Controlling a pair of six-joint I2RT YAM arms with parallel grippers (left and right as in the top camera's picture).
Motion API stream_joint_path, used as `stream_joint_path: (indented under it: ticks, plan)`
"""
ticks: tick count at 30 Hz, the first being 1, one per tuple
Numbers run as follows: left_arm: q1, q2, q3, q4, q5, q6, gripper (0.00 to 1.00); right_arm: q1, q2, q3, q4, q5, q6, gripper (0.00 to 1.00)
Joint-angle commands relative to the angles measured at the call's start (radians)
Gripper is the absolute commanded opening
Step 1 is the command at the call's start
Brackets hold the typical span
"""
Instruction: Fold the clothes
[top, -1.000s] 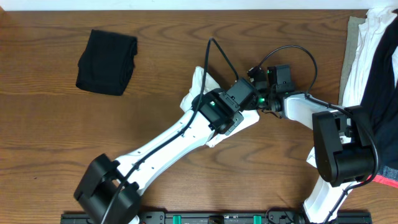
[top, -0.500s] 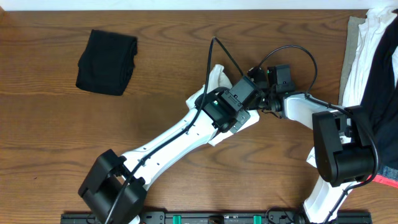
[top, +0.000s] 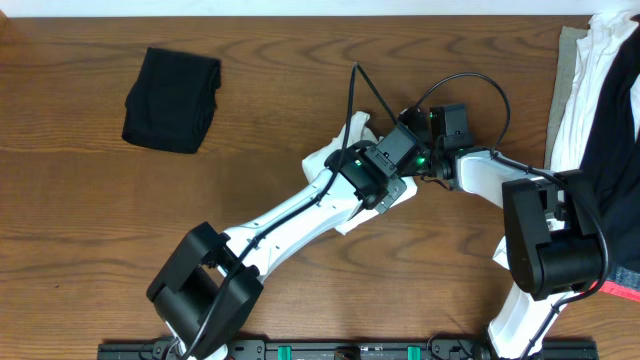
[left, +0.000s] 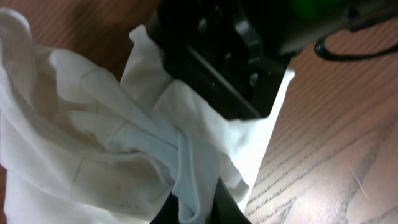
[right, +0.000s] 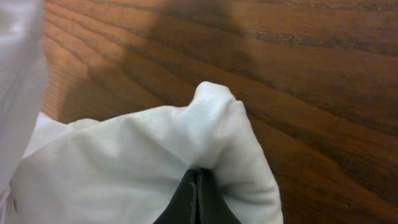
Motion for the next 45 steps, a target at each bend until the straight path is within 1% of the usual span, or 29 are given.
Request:
stream_joint_path:
  ticks: [1,13,20,22,23,26,27,28,29,30,31,34,35,38,40,41,45]
  plan:
    - [-0.004,0.02,0.021,0.019,0.014,-0.01,0.06,0.019,0.056,-0.03,-0.031,0.045,0.014,0.01]
    - [-0.004,0.044,0.021,0.071,0.018,-0.029,0.06,0.019,0.056,-0.03,-0.032,0.045,0.014,0.01]
    - [-0.004,0.083,0.021,0.074,0.018,-0.029,0.07,0.019,0.056,-0.03,-0.031,0.045,0.014,0.01]
    - [-0.004,0.087,0.021,0.08,0.018,-0.045,0.07,0.019,0.055,-0.03,-0.029,0.046,0.014,0.01]
    - [-0.004,0.087,0.021,0.087,0.018,-0.052,0.08,0.018,0.055,-0.03,-0.027,0.05,0.014,0.01]
    - [-0.004,0.085,0.021,0.115,0.03,-0.054,0.17,0.008,0.046,-0.027,-0.026,0.078,0.014,0.02]
    - [-0.004,0.085,0.021,0.123,0.038,-0.054,0.24,0.003,0.04,-0.025,-0.028,0.079,0.014,0.04]
    - [-0.004,0.085,0.021,0.131,0.044,-0.055,0.27,-0.003,0.029,-0.023,-0.031,0.079,0.014,0.07]
    - [-0.004,0.085,0.021,0.14,0.045,-0.055,0.31,-0.01,0.015,-0.02,-0.036,0.079,0.014,0.14]
    - [-0.004,0.085,0.021,0.146,0.045,-0.055,0.38,-0.014,-0.001,-0.018,-0.043,0.079,0.014,0.18]
    - [-0.004,0.084,0.021,0.152,0.045,-0.055,0.42,-0.019,-0.019,-0.017,-0.048,0.079,0.014,0.2]
    - [-0.004,0.072,0.021,0.179,0.048,-0.055,0.47,-0.035,-0.101,-0.017,-0.07,0.089,0.013,0.31]
    - [-0.004,0.064,0.022,0.196,0.063,-0.055,0.48,-0.039,-0.134,-0.017,-0.079,0.109,0.013,0.32]
    - [-0.004,0.027,0.027,0.25,0.103,-0.072,0.53,-0.042,-0.235,-0.017,-0.117,0.193,0.0,0.42]
    - [-0.003,0.0,0.035,0.265,0.103,-0.085,0.53,-0.041,-0.294,-0.017,-0.151,0.25,-0.005,0.47]
    - [-0.002,-0.019,0.038,0.272,0.103,-0.086,0.54,-0.04,-0.322,-0.017,-0.17,0.277,-0.005,0.5]
    - [0.017,-0.092,0.043,0.273,0.101,-0.103,0.56,-0.04,-0.42,-0.017,-0.245,0.318,-0.006,0.52]
